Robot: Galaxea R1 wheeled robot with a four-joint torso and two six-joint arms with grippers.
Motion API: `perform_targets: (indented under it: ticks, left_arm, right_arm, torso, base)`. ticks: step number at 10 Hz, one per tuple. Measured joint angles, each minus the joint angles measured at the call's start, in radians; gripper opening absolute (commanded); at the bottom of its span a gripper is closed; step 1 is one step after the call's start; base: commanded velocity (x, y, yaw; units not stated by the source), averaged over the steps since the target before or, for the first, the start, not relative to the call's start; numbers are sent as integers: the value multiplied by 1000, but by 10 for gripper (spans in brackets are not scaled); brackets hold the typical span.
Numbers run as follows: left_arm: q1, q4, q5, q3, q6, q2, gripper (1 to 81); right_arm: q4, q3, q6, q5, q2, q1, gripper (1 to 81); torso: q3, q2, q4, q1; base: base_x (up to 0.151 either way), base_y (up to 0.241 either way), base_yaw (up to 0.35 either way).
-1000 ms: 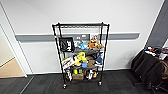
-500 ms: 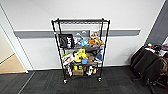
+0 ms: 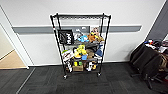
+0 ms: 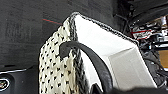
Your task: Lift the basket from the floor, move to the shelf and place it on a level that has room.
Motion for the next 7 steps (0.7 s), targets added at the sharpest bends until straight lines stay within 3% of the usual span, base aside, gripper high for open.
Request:
perform_targets:
  ticks: [2,7]
  left_arm:
    - [19,0,-3,2,0,2,10]
    - [21,0,-12,-7,1,9,10]
  right_arm:
    - [0,13,0,14,-9,-13,10]
    - [0,16,-1,21,-8,-13,10]
  torso:
    - [7,56,0,-22]
    - [103,114,0,-34]
  base:
    - [0,0,0]
    - [0,0,0]
